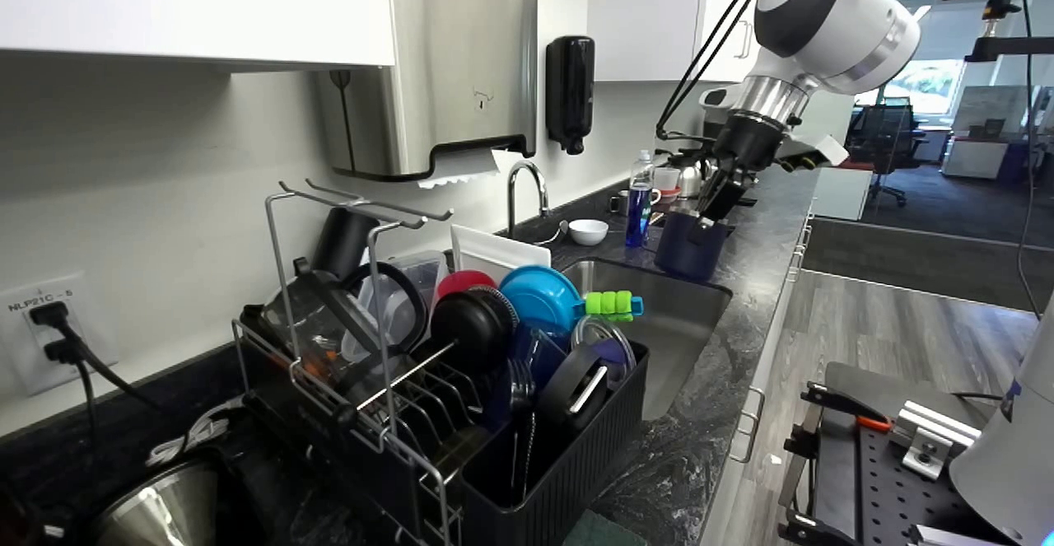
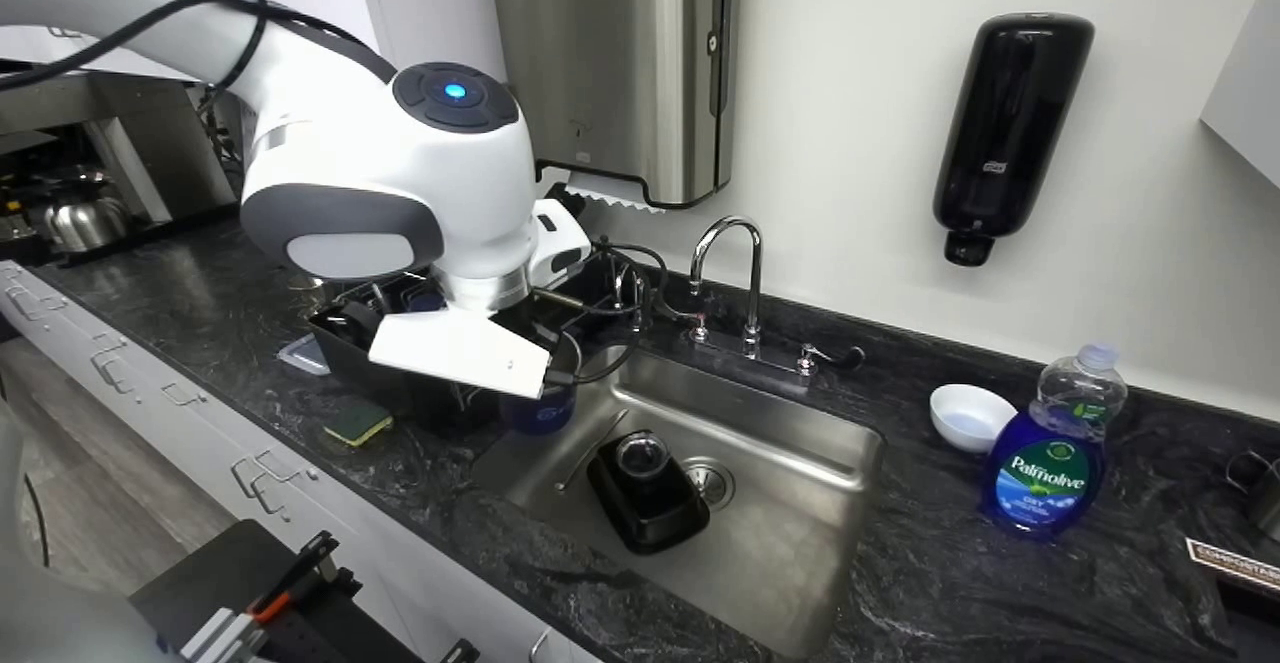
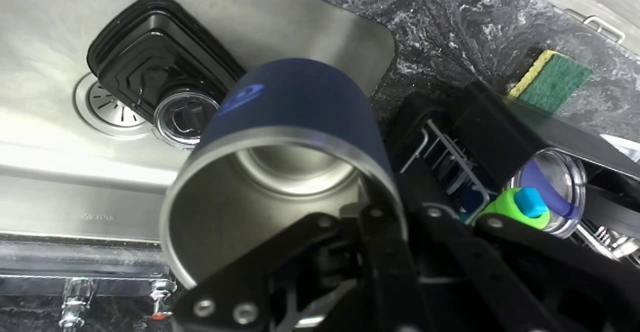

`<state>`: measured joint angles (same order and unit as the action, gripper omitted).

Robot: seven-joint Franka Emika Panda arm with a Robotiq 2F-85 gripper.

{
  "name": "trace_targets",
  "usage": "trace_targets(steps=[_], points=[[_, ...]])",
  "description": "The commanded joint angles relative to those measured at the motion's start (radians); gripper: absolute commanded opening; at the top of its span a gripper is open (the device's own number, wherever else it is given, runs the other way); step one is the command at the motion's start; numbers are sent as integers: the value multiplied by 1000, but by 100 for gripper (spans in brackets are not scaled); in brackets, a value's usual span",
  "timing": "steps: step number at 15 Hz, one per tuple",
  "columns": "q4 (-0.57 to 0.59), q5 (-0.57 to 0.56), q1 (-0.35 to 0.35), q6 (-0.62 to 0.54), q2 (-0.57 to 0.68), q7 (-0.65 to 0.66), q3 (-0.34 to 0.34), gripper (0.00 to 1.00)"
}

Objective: Take the blue travel mug from the plate rack and place is on the edge of the sink

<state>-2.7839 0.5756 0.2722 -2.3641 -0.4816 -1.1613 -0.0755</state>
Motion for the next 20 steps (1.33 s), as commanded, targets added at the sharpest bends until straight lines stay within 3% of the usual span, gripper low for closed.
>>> trace_targets(steps=[1, 11, 12, 20], points=[[0, 0, 0, 0, 0, 0, 0, 8], [0, 0, 0, -1, 0, 0, 0, 8], [0, 8, 1, -31, 9, 13, 12, 2], [-4, -64, 52, -337, 191, 178, 57, 2]])
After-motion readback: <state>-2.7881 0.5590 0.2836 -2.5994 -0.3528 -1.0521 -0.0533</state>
